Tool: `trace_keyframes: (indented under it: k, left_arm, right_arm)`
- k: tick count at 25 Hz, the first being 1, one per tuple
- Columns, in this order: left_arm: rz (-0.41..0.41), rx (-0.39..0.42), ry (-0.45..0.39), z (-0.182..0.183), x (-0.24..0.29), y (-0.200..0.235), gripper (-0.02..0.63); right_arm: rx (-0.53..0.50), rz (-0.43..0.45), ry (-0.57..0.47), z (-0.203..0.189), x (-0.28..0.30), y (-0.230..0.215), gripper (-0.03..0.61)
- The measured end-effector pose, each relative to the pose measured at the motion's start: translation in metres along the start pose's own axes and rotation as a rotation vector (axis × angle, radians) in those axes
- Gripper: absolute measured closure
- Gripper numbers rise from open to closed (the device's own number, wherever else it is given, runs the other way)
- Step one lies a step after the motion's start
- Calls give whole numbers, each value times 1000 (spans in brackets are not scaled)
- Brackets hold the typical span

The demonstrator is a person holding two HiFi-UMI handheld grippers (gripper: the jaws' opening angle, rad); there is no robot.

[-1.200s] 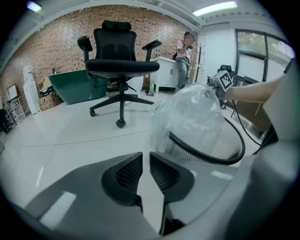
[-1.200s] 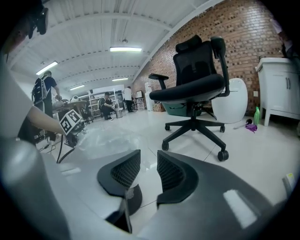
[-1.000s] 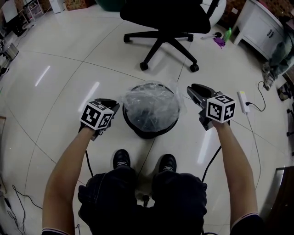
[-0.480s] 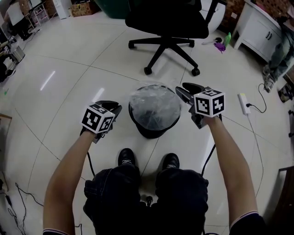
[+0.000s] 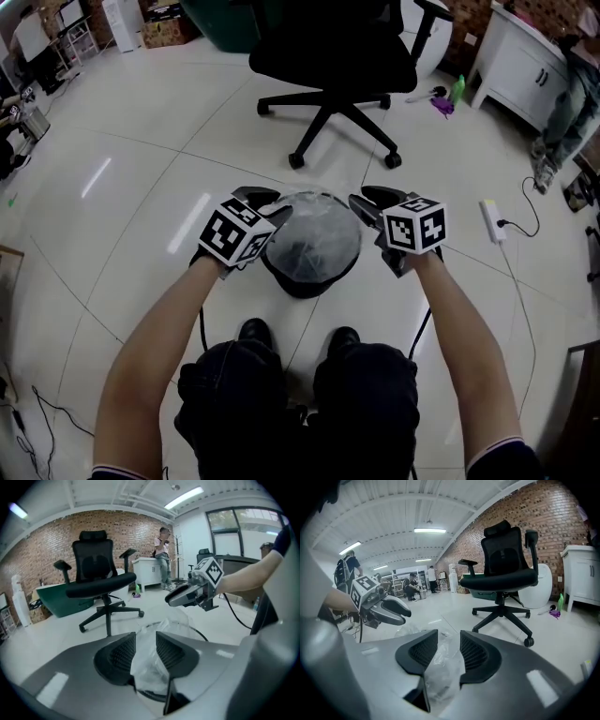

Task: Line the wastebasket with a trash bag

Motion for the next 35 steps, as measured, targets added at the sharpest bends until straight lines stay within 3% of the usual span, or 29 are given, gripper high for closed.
trace_keyframes:
  k: [4,10,14,15,17,19,27,35]
  left_arm:
    - [-100,101,38,24,39,-18,463]
    - [-219,154,103,25,80,-41,434]
    - [-257,164,165,7,88,-50,455]
    - [-264,165,176,3,88,-51,489]
    - [-263,162,187,-2,86,-51,580]
    - [-257,150,188,-5,82,-51,601]
    - [-221,86,117,-15,36,-58,601]
    - [-192,44,95,-48,-13,-83,601]
  right_arm:
    - [10,4,19,3,5,-5,430]
    - [45,19,52,1,15,-11,422]
    - [58,22,112,-14,19,-11,426]
    - [57,29,126,-17,19,-10,441]
    - [54,44,143,-21,17,-7,511]
    - [53,58,143,-23,13,-4,572]
    - [90,38,74,-24,-25,-1,575]
    - [151,-13,71,-64,-62,8,575]
Point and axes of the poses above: the fingertips, and each gripper's own axes: x forward along the fingers, y to its left, z out of its top, the point moved 1 cm from there along -x, backward along the fingers, and after that the axes turned 9 degrees about -z, right-handed, at the moved point
